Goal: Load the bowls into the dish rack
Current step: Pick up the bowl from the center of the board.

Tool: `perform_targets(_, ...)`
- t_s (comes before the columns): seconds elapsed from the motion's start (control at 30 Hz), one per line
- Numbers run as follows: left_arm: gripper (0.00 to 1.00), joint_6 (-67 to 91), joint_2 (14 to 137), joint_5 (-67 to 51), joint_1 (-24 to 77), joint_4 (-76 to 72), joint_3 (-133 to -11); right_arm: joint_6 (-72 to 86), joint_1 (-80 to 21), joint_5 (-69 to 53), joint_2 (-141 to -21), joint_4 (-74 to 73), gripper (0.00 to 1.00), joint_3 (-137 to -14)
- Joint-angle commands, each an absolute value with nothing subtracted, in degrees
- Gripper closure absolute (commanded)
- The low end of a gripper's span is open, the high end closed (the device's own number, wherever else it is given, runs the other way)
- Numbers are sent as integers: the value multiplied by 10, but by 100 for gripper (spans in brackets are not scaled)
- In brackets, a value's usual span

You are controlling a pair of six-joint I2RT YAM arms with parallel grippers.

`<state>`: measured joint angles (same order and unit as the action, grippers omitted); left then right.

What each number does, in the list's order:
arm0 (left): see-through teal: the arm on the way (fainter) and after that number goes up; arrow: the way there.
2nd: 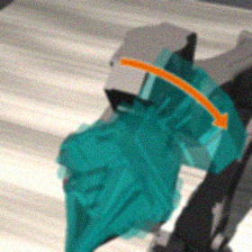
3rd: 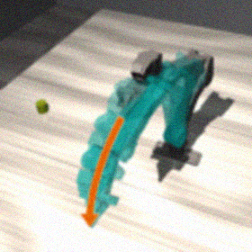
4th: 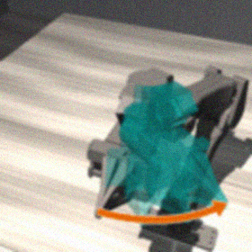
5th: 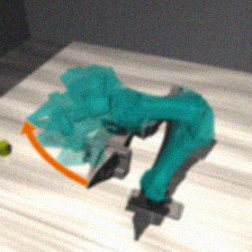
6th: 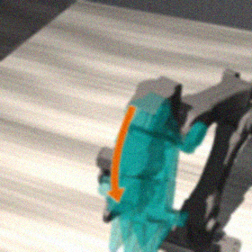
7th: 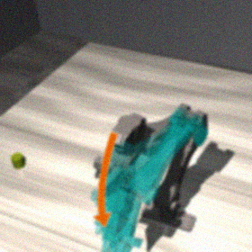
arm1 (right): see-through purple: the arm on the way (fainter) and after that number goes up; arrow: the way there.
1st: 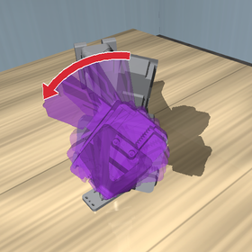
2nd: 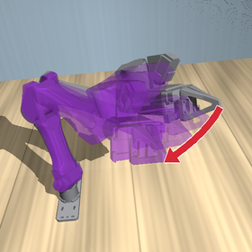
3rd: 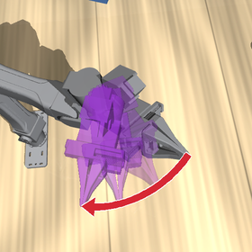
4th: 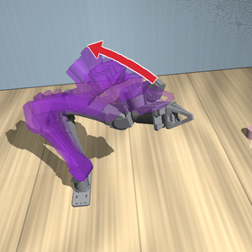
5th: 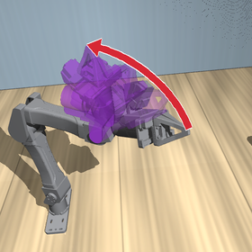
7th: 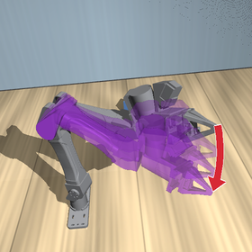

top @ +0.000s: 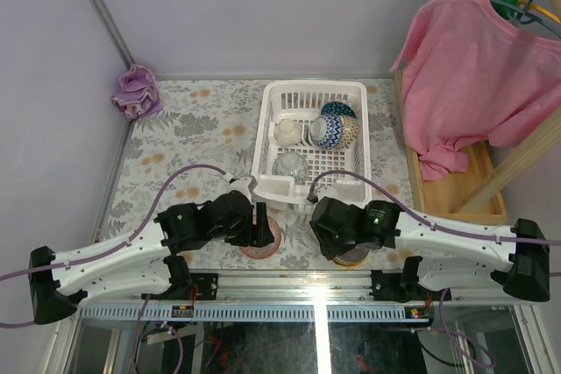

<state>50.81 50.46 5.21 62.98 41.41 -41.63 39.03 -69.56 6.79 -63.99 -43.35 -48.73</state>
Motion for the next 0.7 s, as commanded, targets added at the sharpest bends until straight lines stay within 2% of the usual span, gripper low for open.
perform_targets(0.0, 35, 515, 504, 70, 633, 384, -409, 395, -702, 61, -663, -409, 54, -474)
perform_targets(0.07, 36, 514, 503, 71, 632, 384, -410, 394, -701, 62, -671, -410, 56, -474)
perform_targets(0.2, 36, 512, 501, 74, 632, 384, -412, 398, -701, 76, -658, -423, 73, -491)
perform_targets(0.33, 36, 509, 498, 74, 632, 385, -420, 402, -701, 98, -624, -449, 85, -530)
perform_targets(0.47, 36, 504, 498, 80, 632, 387, -433, 400, -701, 96, -599, -443, 91, -547)
perform_targets(0.57, 36, 501, 499, 84, 632, 385, -440, 397, -701, 90, -594, -443, 100, -559)
perform_targets(0.67, 36, 498, 500, 90, 632, 385, -449, 397, -702, 92, -569, -431, 100, -591)
